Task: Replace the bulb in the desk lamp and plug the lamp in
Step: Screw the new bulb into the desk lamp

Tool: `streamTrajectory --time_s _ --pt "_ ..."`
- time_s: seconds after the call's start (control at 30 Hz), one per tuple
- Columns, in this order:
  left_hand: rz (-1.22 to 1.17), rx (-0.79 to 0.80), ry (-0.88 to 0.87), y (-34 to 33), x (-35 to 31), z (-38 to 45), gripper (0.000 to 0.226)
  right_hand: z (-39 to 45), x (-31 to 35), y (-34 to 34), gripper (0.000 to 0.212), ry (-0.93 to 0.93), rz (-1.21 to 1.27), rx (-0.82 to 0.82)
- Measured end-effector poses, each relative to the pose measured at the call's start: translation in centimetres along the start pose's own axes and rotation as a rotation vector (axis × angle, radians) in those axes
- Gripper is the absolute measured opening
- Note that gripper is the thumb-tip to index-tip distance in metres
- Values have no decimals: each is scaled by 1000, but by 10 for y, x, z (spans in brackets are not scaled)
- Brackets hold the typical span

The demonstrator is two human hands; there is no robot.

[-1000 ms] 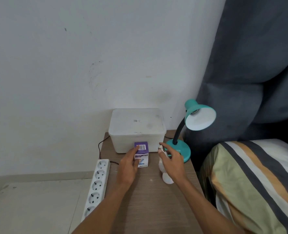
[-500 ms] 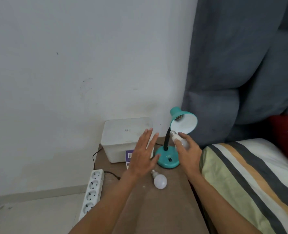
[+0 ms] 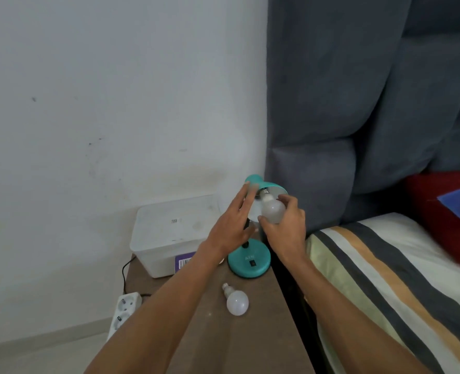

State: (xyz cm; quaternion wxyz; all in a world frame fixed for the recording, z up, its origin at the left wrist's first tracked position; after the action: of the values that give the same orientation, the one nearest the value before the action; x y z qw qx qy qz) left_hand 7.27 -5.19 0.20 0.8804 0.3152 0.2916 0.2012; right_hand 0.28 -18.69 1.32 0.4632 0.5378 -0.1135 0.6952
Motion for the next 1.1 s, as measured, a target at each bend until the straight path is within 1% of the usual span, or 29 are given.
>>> streamTrajectory --time_s 0.07,0.17,0.23,0.4,0.5,0.6,0.73,0.8,0.87,1.0,1.03,1.1 --pt "2 -1 -18 -4 2 3 104 2 0 -4 64 26 -8 -5" --pt "-15 -26 -11 -6 4 5 98 2 7 -6 58 162 -44 -58" --pt "-25 -43 -13 -4 4 5 93 1 11 -8 59 222 -65 -88" --pt "-20 -26 -64 1 2 6 95 1 7 -6 57 258 -141 -124" --pt "-8 -16 -79 2 3 5 97 1 5 -6 55 277 -133 -115" --pt "7 -13 -80 1 3 5 100 2 10 -10 58 328 -136 -109" --pt "6 -19 -76 1 4 4 100 -3 21 -18 66 456 -234 -67" --pt "10 -23 -79 2 4 4 100 -5 22 -20 68 486 -259 -56" --pt "9 -23 -76 3 4 4 100 -2 18 -17 62 406 -215 -62" --pt "-8 -41 -78 5 2 4 93 5 8 -10 52 142 -36 -83" --pt "-8 -42 -81 4 2 4 92 6 8 -9 50 115 -12 -84" --pt "-5 -38 -77 3 3 4 93 4 11 -8 48 132 -4 -83"
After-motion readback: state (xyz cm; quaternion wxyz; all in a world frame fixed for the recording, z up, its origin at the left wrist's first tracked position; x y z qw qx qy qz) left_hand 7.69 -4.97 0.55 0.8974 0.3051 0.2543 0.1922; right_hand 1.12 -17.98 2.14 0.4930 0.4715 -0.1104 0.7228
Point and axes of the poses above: each hand's wrist, its own z-axis towards the middle knuckle, its own y-axis out of the back of the hand, x = y × z, the point moved 8 cm from there along z, towards the middle knuckle, and after that the axes turned 13 degrees about -x, right-handed, at the moved point
